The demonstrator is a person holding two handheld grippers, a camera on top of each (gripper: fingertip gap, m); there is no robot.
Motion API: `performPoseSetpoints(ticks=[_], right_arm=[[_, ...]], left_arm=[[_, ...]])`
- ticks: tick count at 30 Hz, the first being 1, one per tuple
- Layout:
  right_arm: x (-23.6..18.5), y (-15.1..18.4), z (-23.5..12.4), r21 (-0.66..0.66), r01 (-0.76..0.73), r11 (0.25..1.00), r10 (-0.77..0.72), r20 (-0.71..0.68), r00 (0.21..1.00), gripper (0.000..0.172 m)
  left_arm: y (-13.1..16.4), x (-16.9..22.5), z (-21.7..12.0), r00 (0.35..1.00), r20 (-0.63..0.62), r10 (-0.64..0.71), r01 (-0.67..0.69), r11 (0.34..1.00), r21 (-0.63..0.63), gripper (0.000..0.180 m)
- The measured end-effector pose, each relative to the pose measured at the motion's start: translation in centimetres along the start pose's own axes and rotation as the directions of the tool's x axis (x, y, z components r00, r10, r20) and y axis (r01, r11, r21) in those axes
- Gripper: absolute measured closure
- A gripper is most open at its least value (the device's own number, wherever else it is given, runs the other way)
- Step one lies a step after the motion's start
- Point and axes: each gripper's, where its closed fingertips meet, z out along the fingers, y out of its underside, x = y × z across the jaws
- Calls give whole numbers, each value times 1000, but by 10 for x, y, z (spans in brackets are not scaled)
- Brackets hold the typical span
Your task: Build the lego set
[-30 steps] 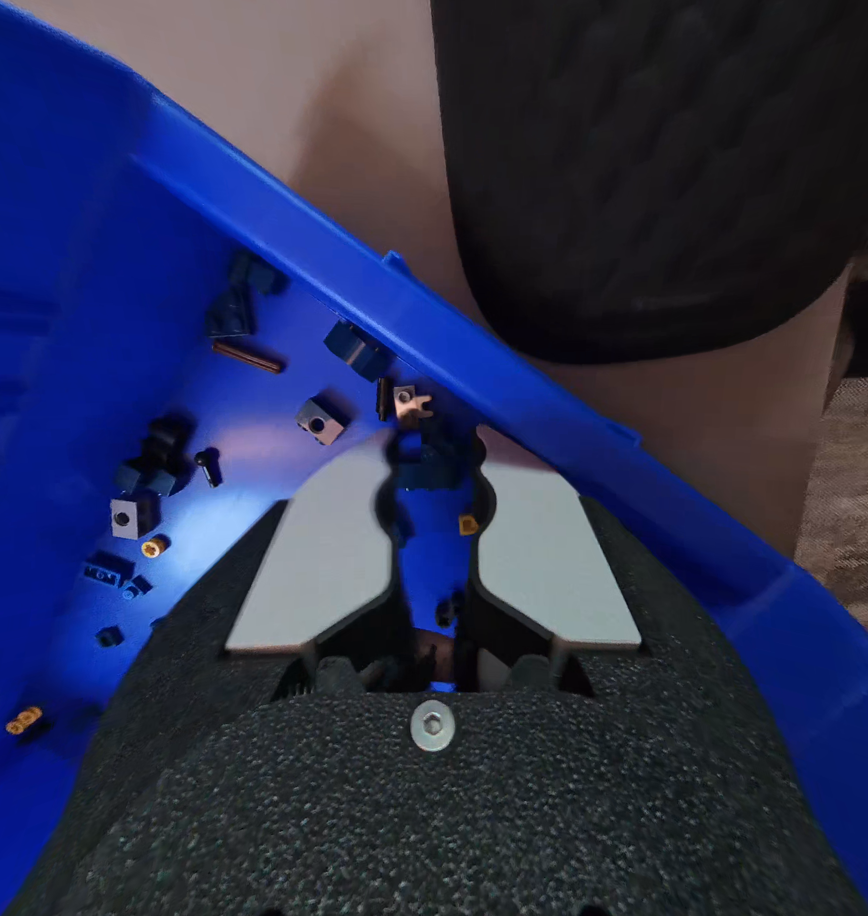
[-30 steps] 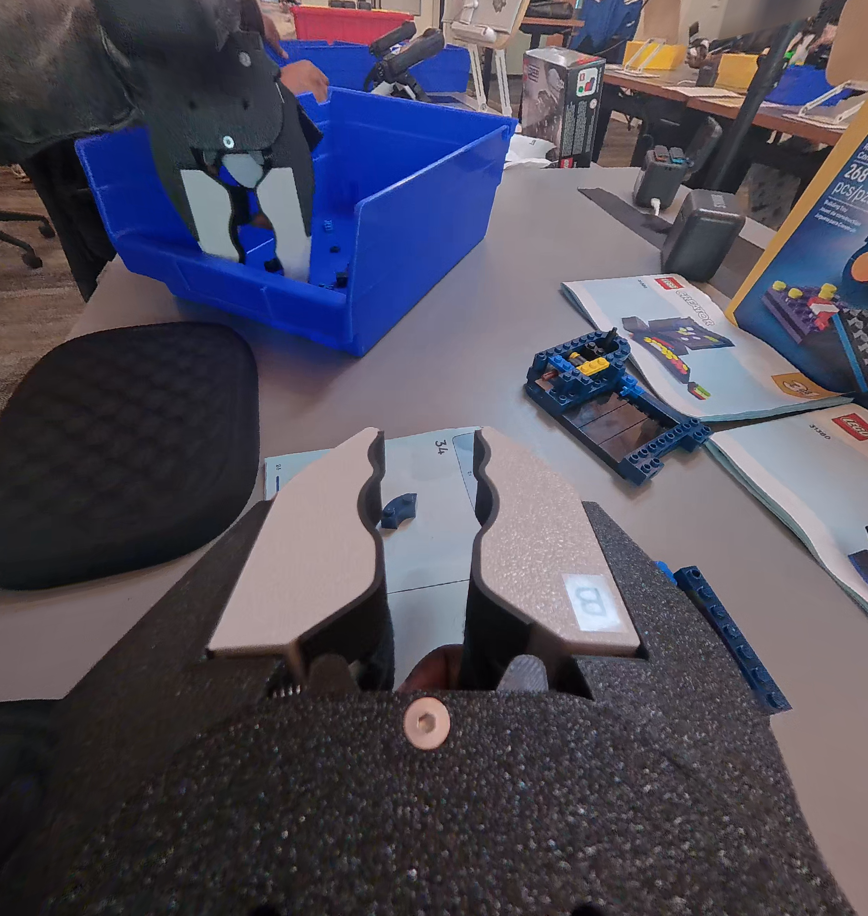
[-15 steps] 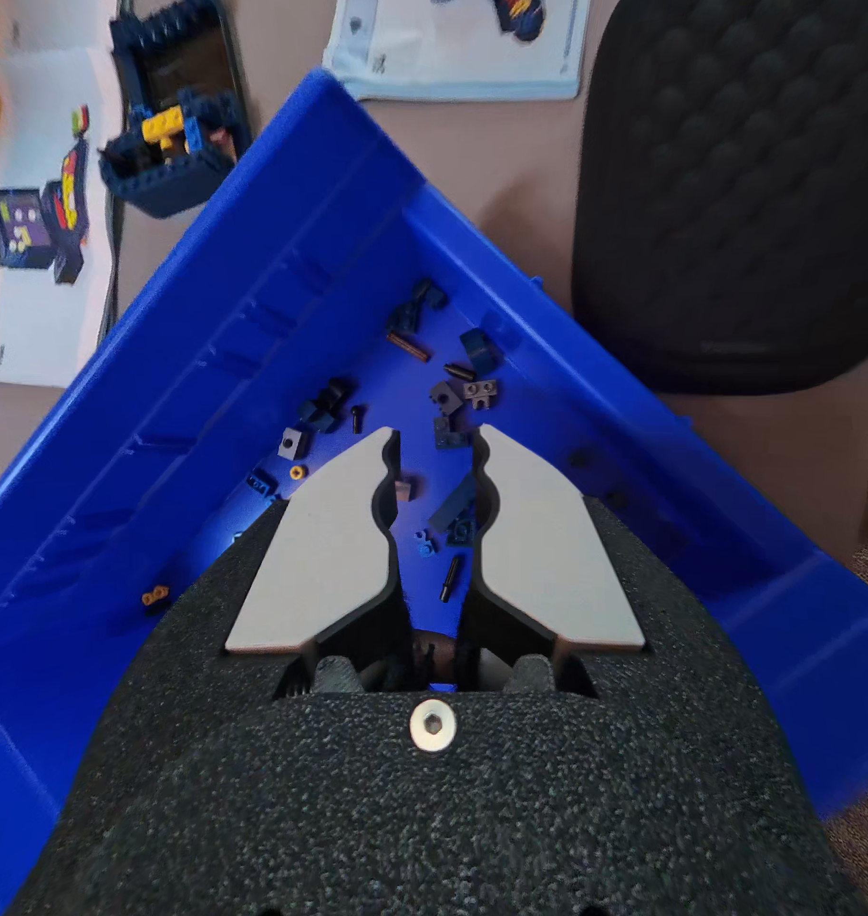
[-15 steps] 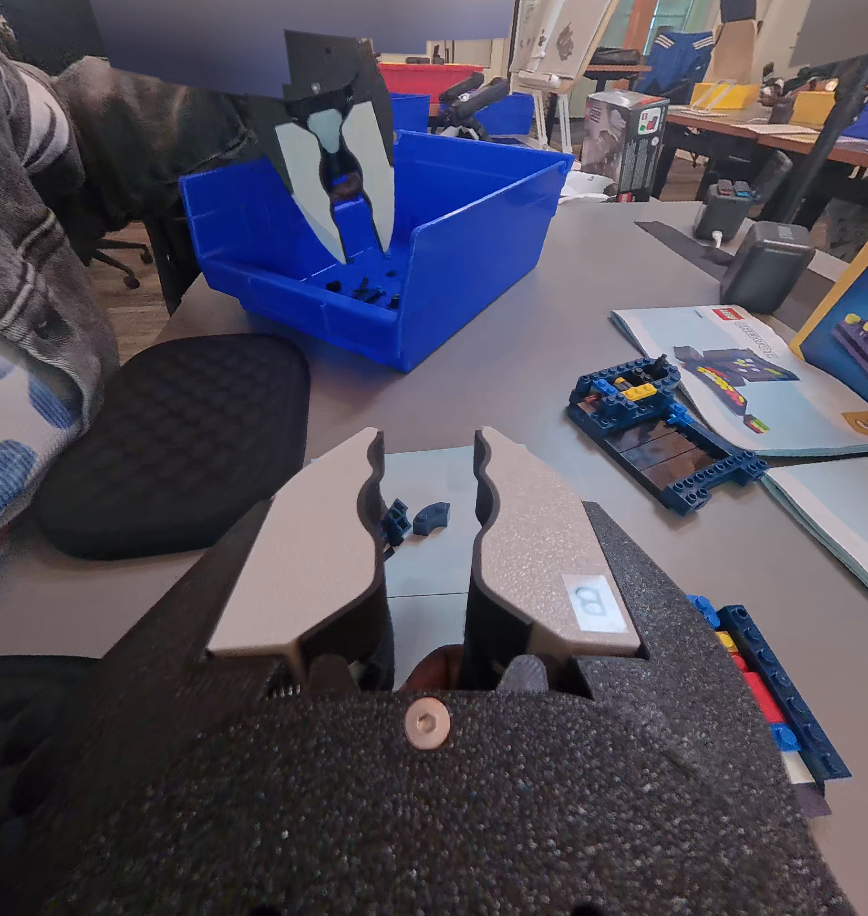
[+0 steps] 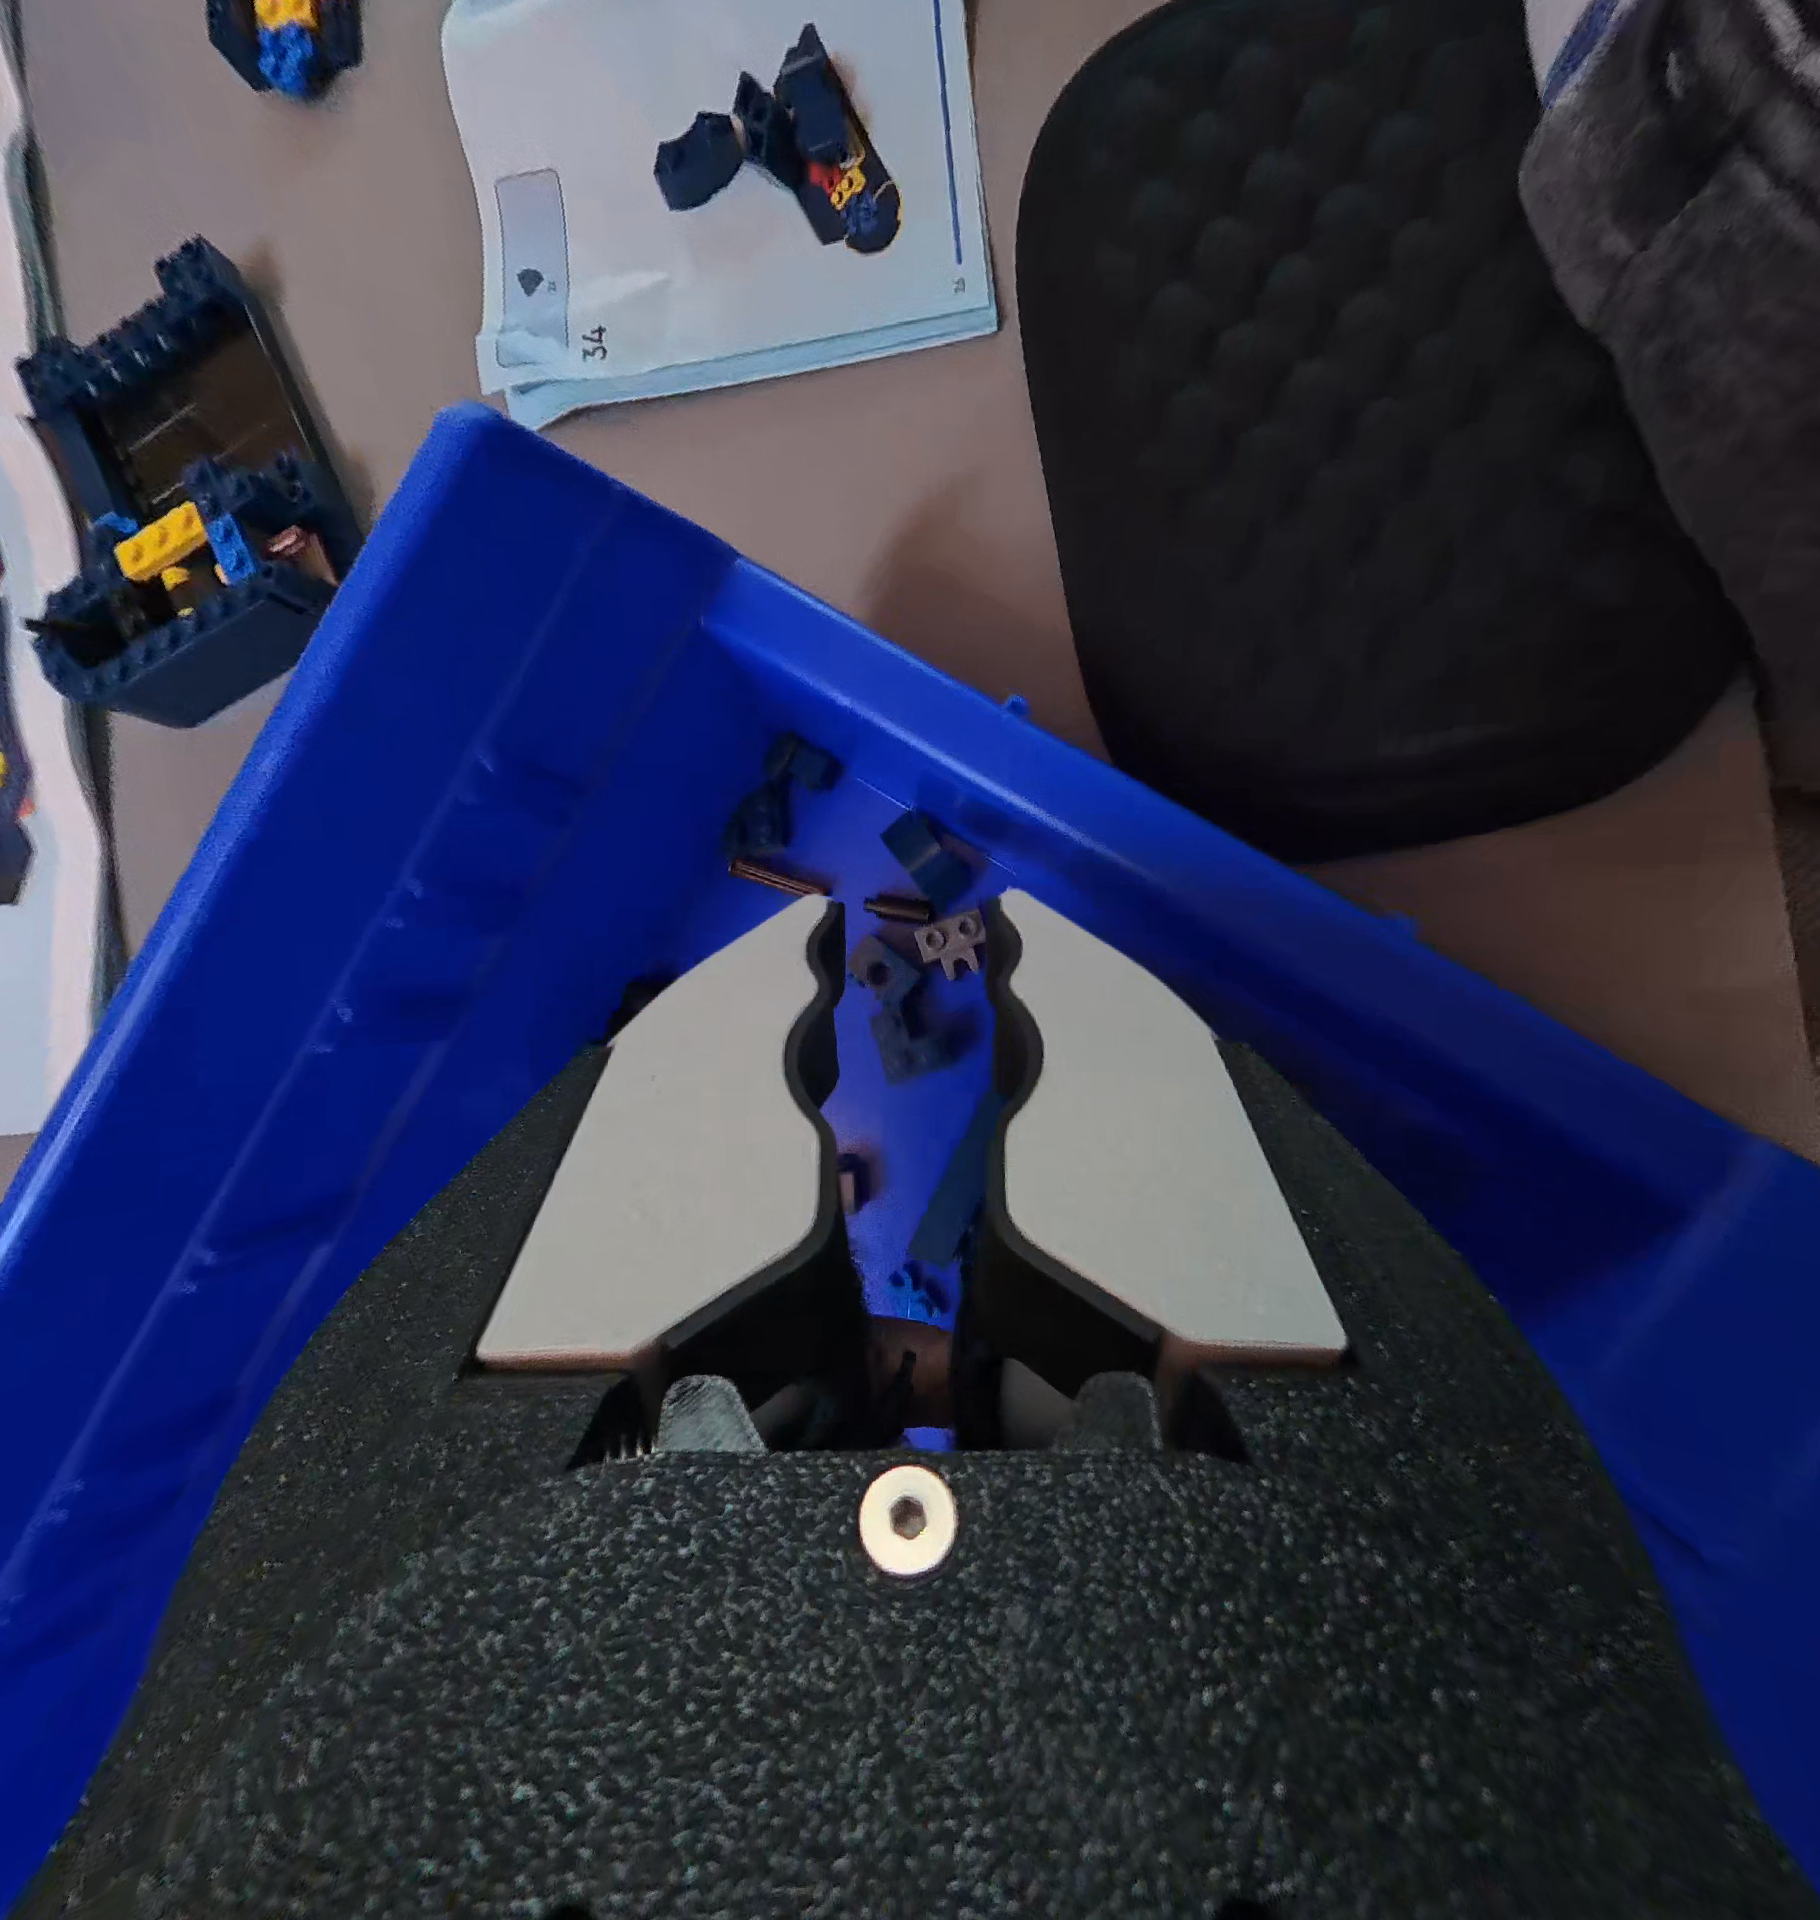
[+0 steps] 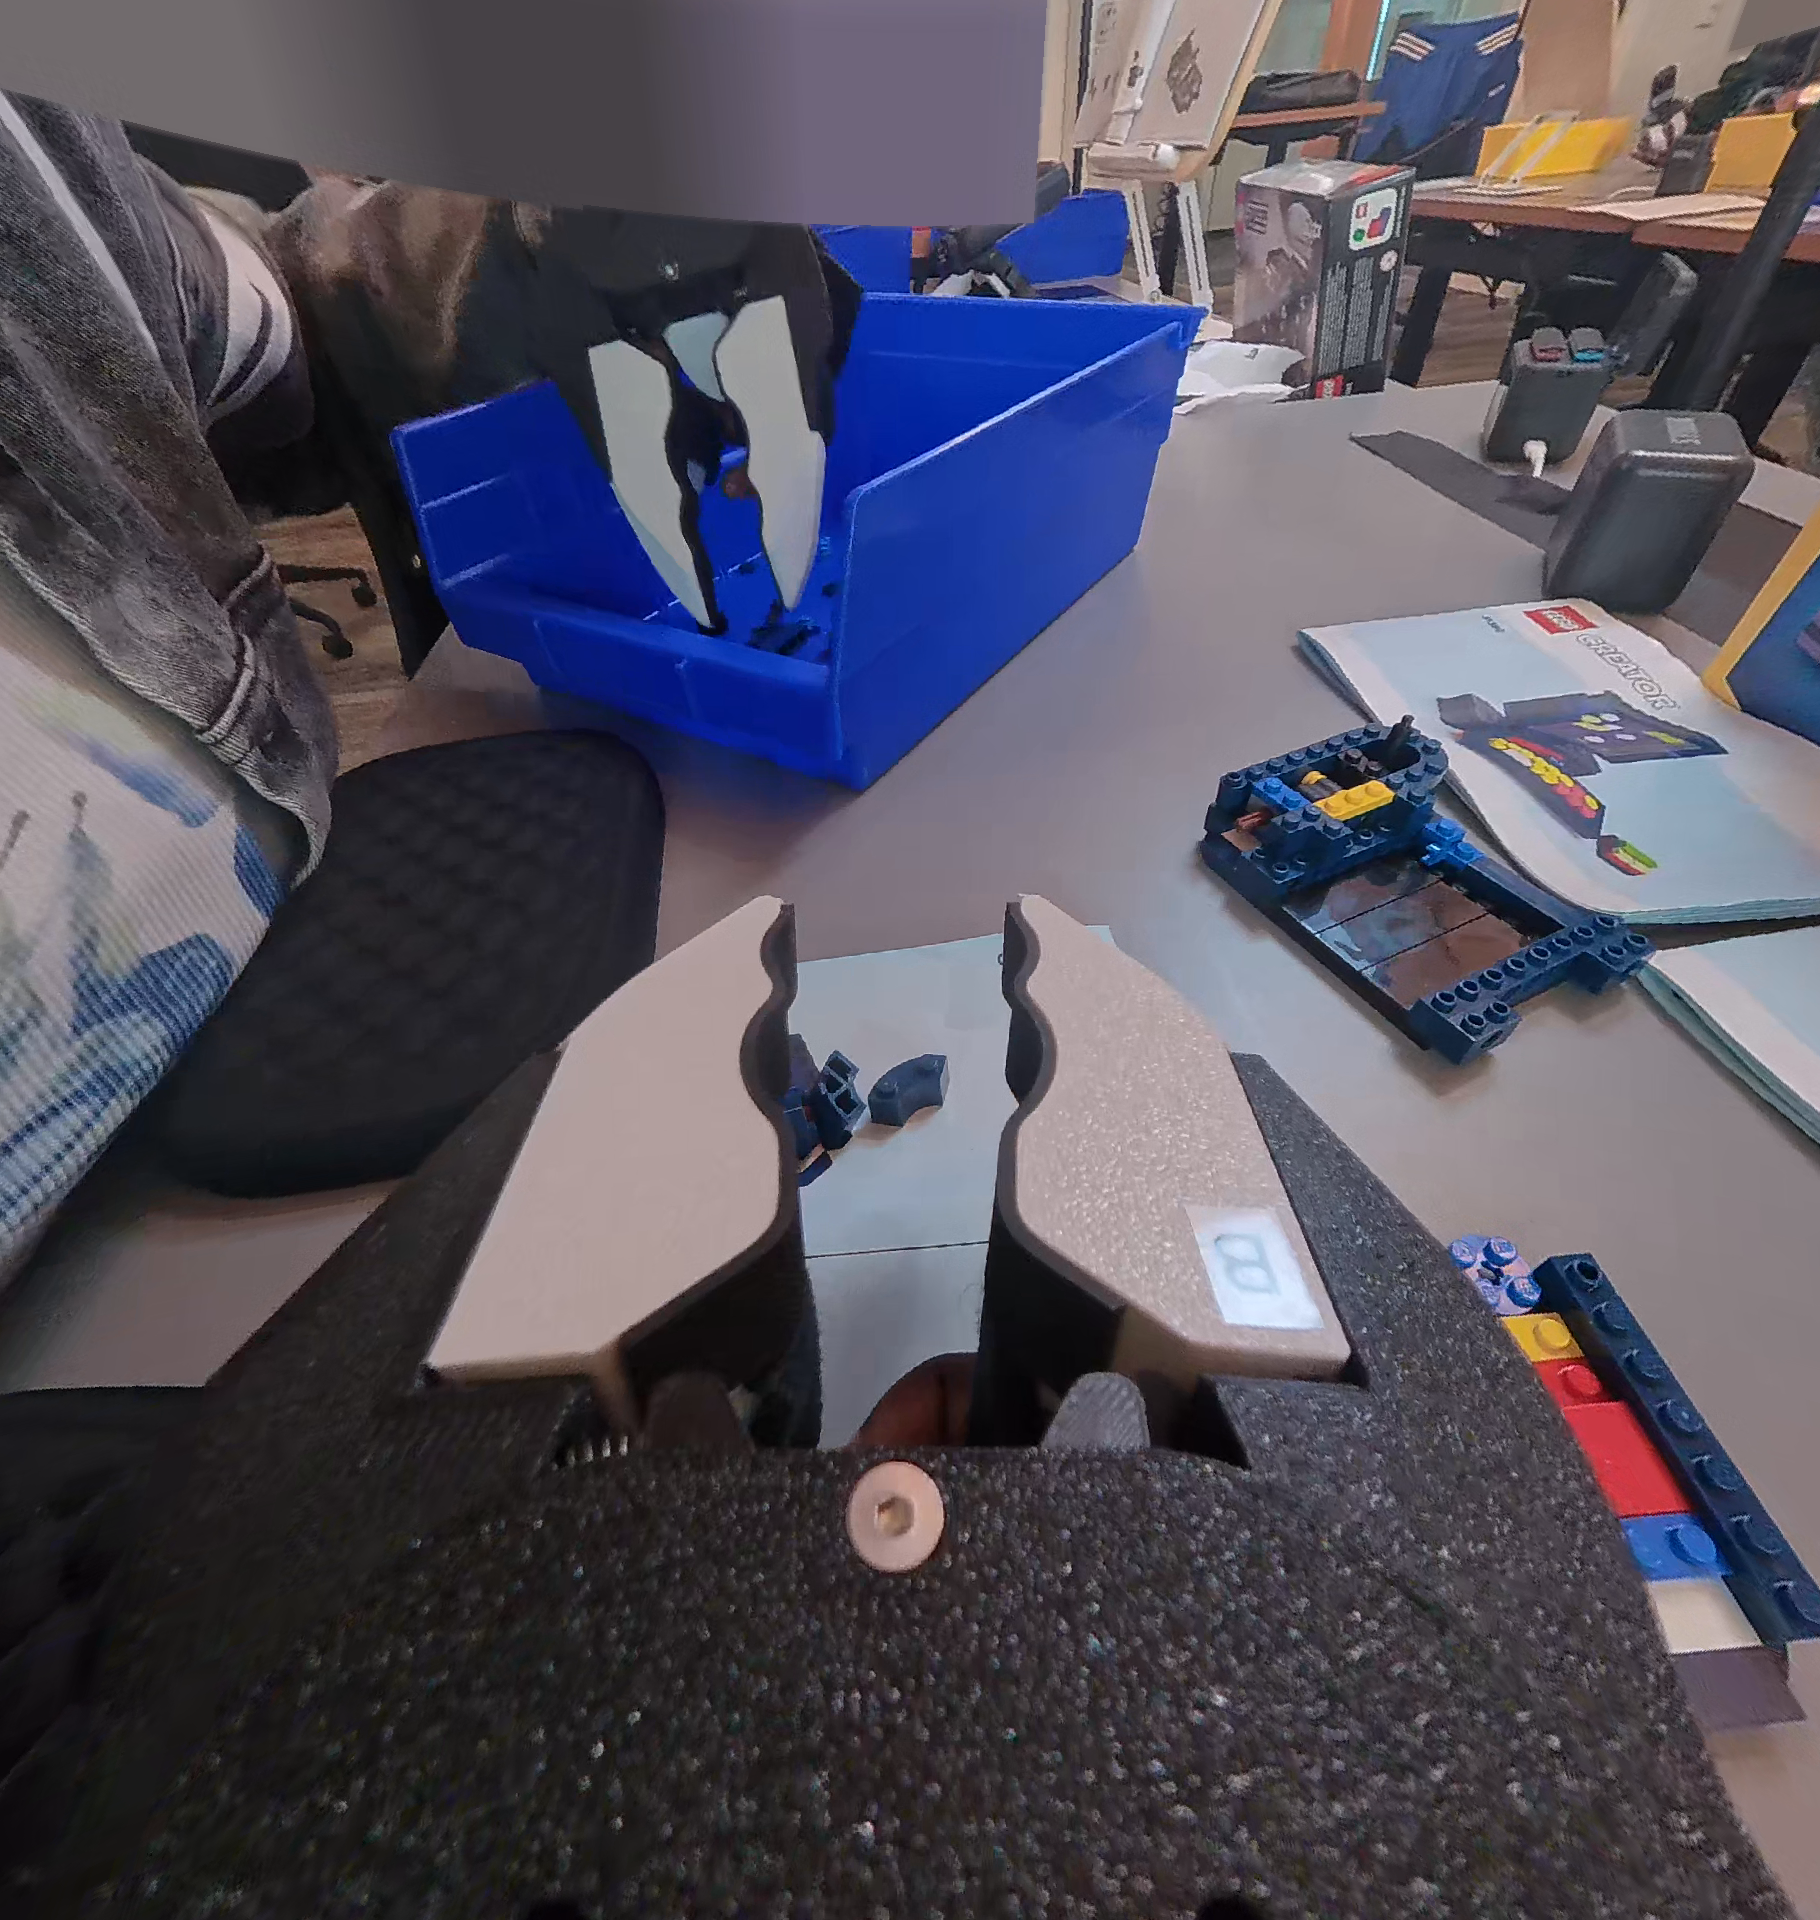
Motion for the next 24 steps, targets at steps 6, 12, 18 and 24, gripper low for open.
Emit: performPoseSetpoints(ticks=[6,12,18,24], right_arm=[[-4,-2,-1,15,41,999,-41,1,999,134],[-9,-6,-5,49,91,995,-91,-5,996,137],[-13,-9,-7,67,149,987,-148,-21,989,140],[-20,-22,-14,117,209,971,-205,-50,978,143]], left_arm=[[-2,0,23,926,-132,-353,335,931,-144,165],[12,4,44,944,-75,-322,301,931,-209,172],[-6,-26,0,893,197,-404,433,891,-139,180],[-27,-20,0,938,277,-208,246,963,-112,166]])
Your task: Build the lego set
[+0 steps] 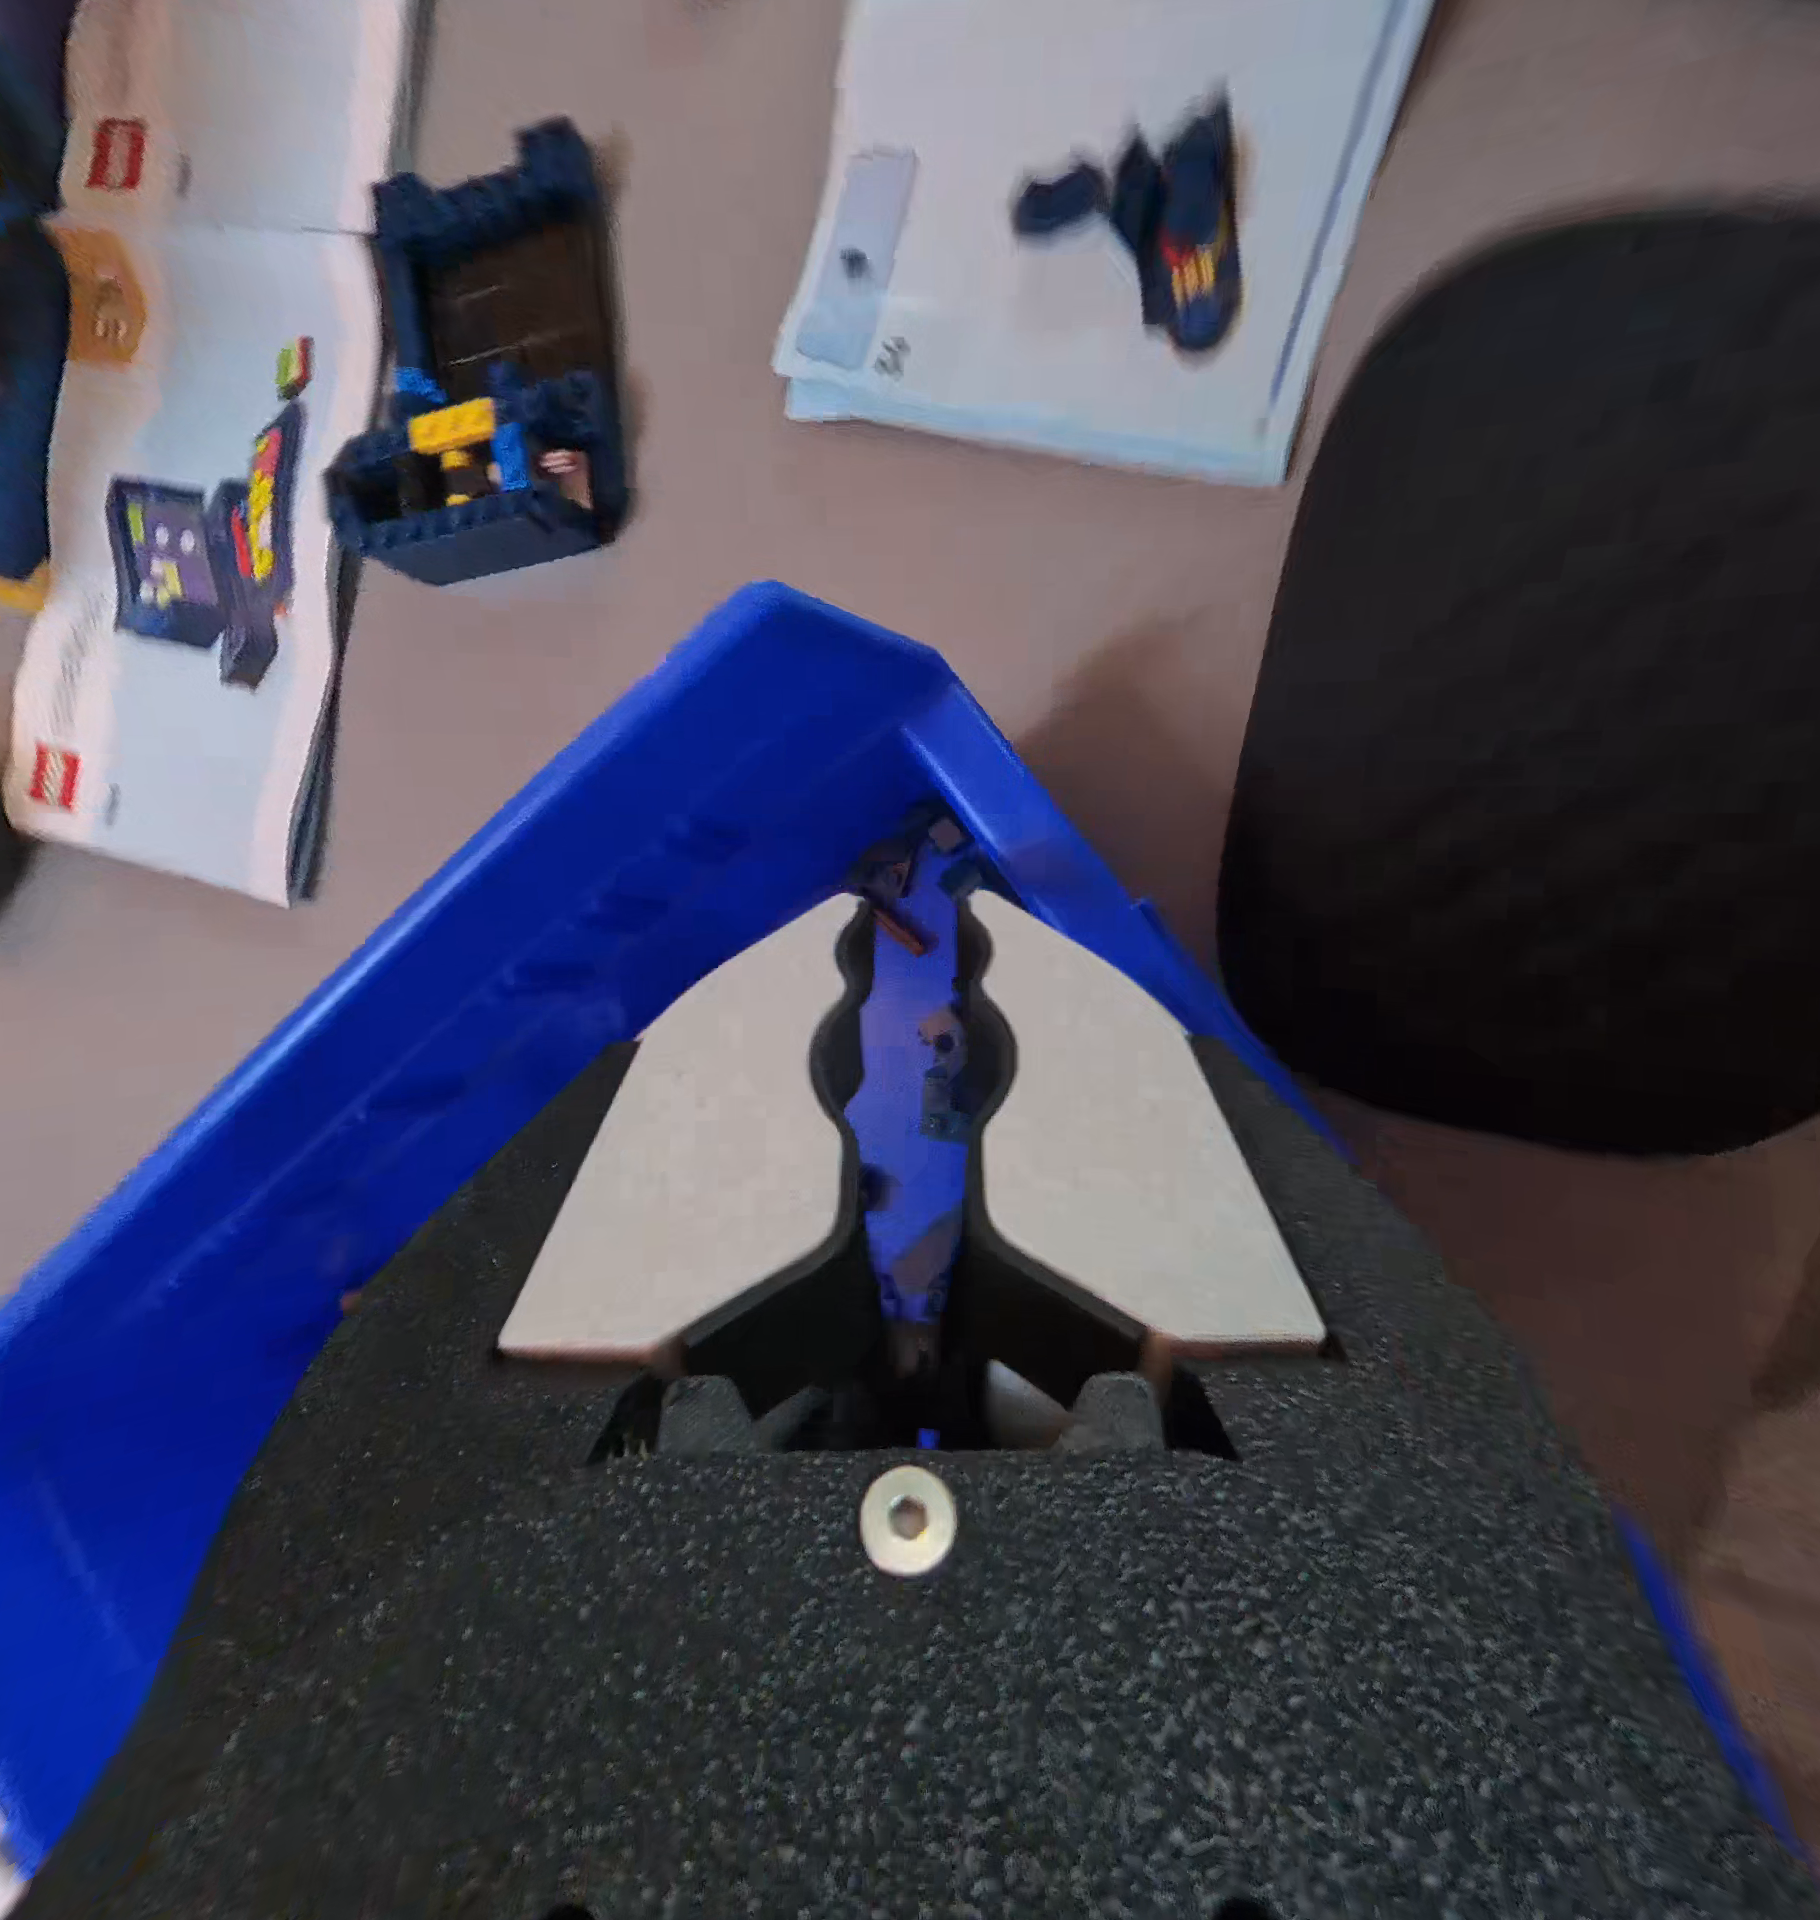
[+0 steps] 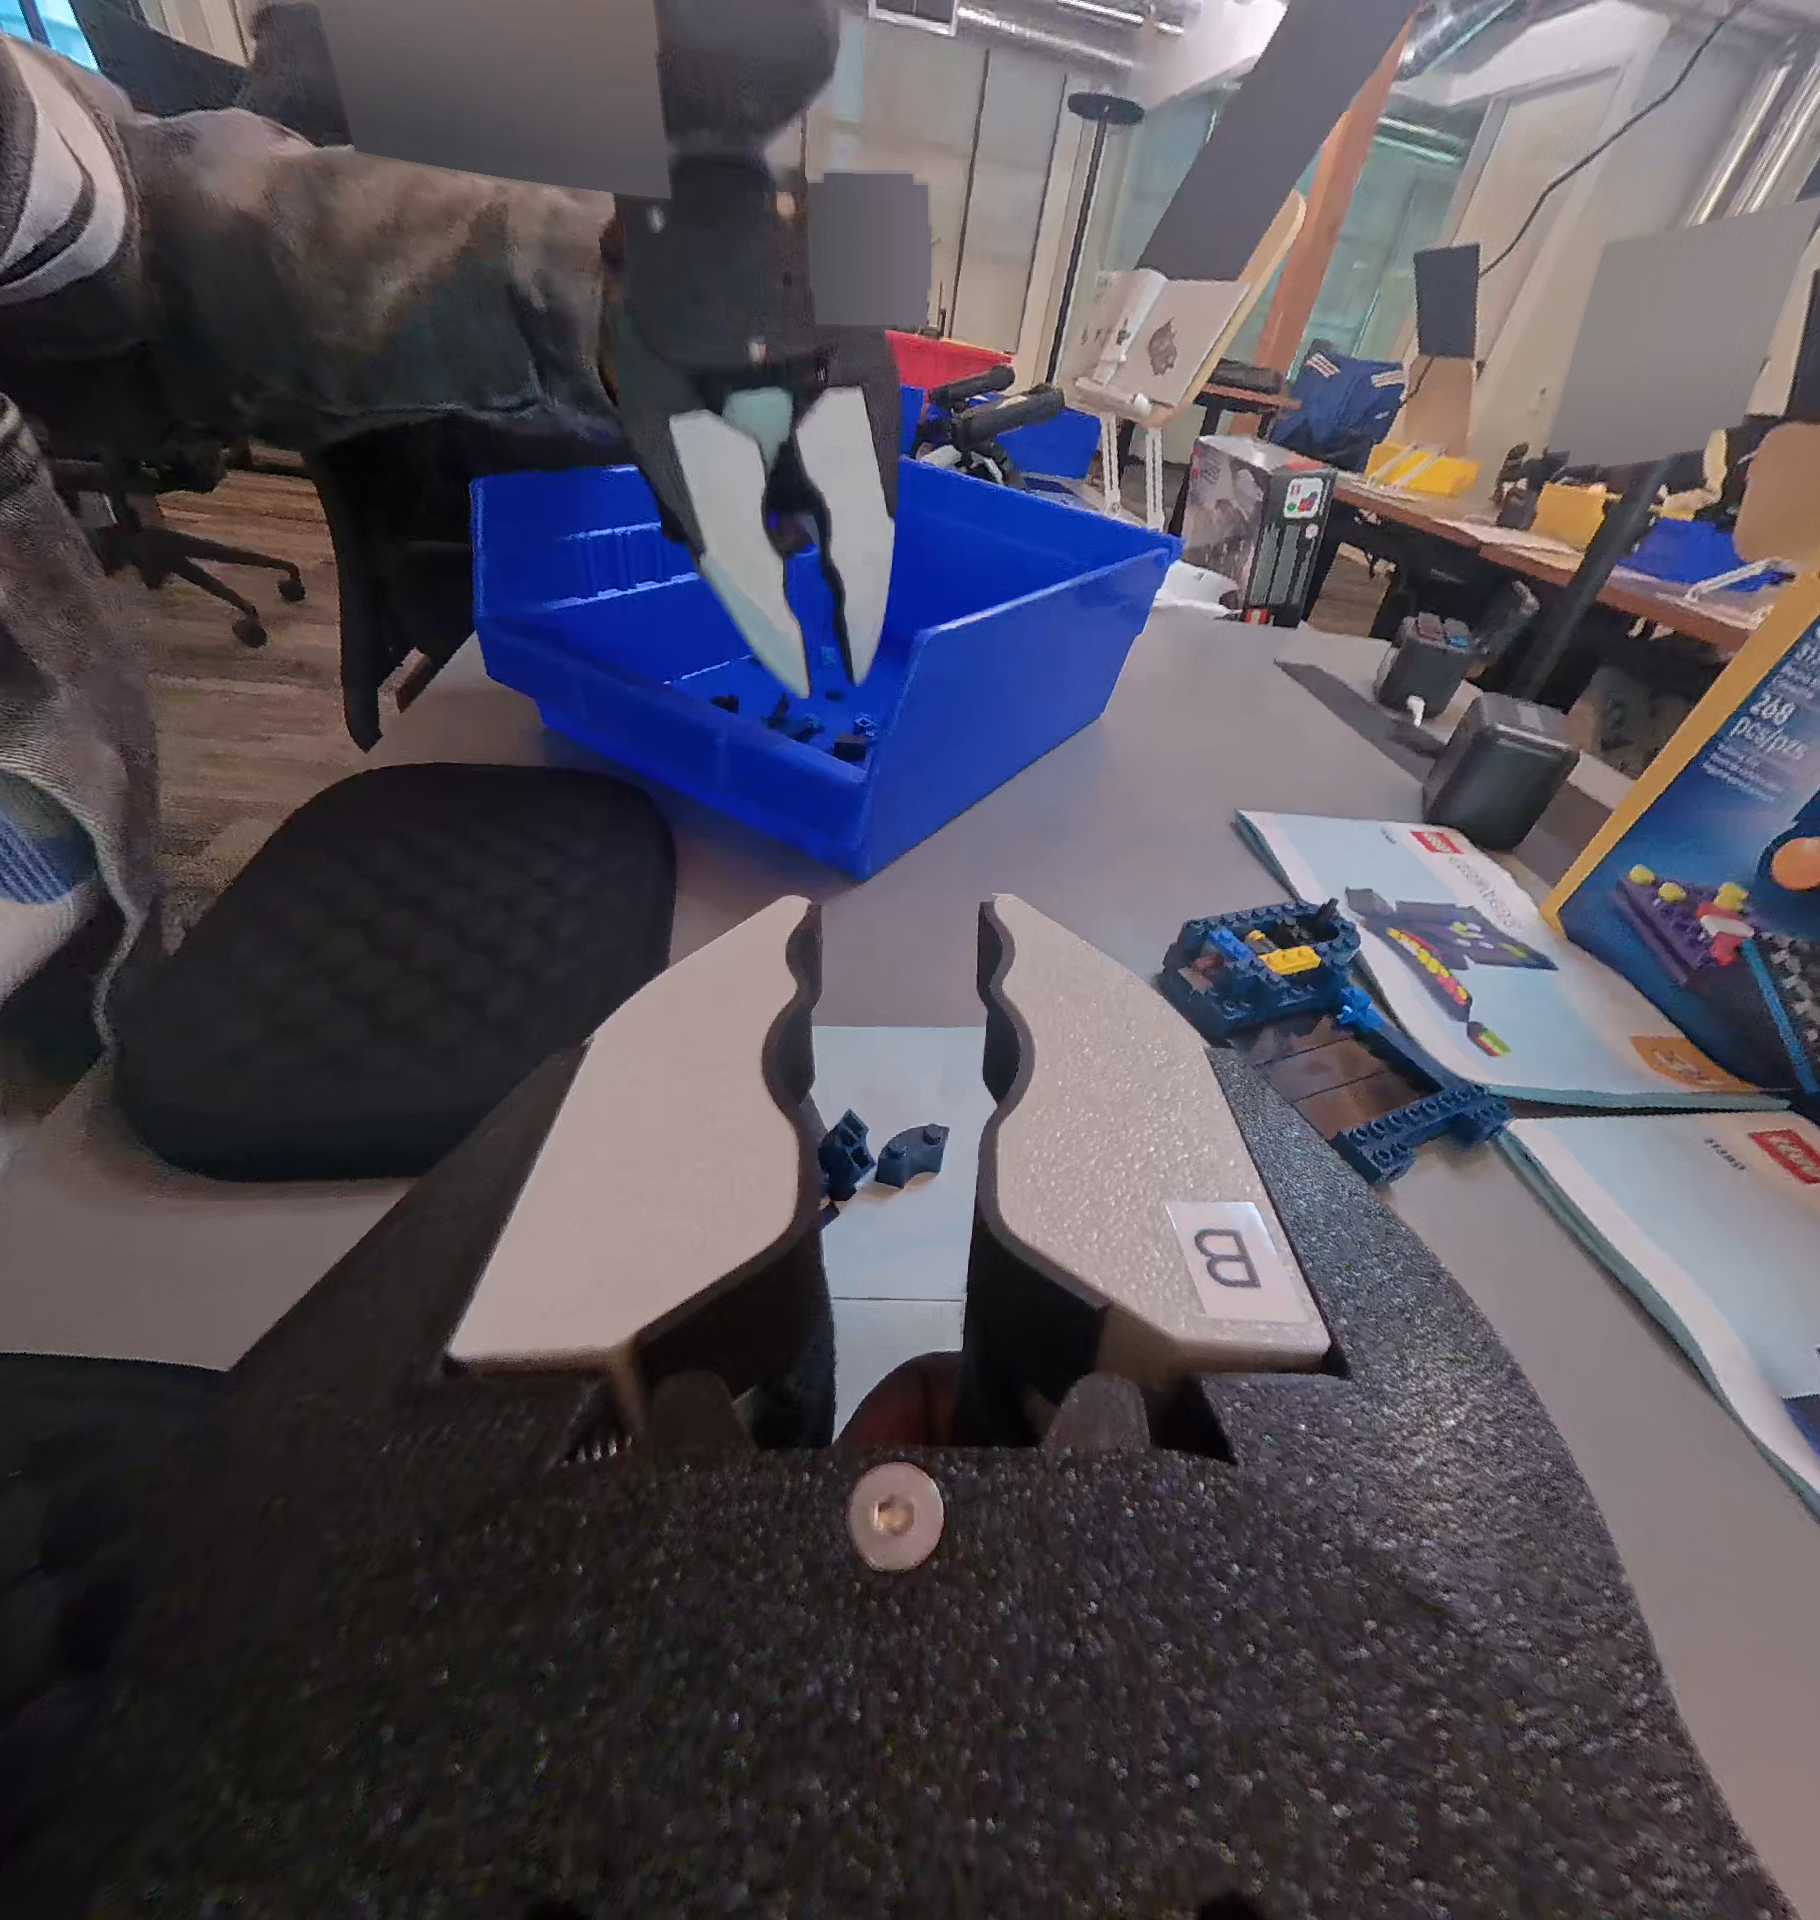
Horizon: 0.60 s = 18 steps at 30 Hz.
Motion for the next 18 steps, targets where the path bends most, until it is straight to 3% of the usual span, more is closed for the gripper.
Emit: performPoseSetpoints(ticks=[4,10,12,15,18], right_arm=[[-7,-4,0,-10,57,998,-57,5,998,144],[-9,-2,1,-30,84,996,-84,1,996,144],[-7,0,1,-35,81,996,-81,-3,997,144],[-6,2,2,-40,71,997,-72,-5,997,145],[-6,4,2,-47,68,997,-69,-4,998,145]], left_arm=[[25,6,24,937,-89,338,-346,933,-96,150],[22,17,40,835,-285,470,-477,878,50,150],[28,20,48,804,-329,496,-513,858,40,151],[19,21,53,816,-341,466,-465,881,90,158],[24,16,49,860,-346,375,-396,918,12,162]])
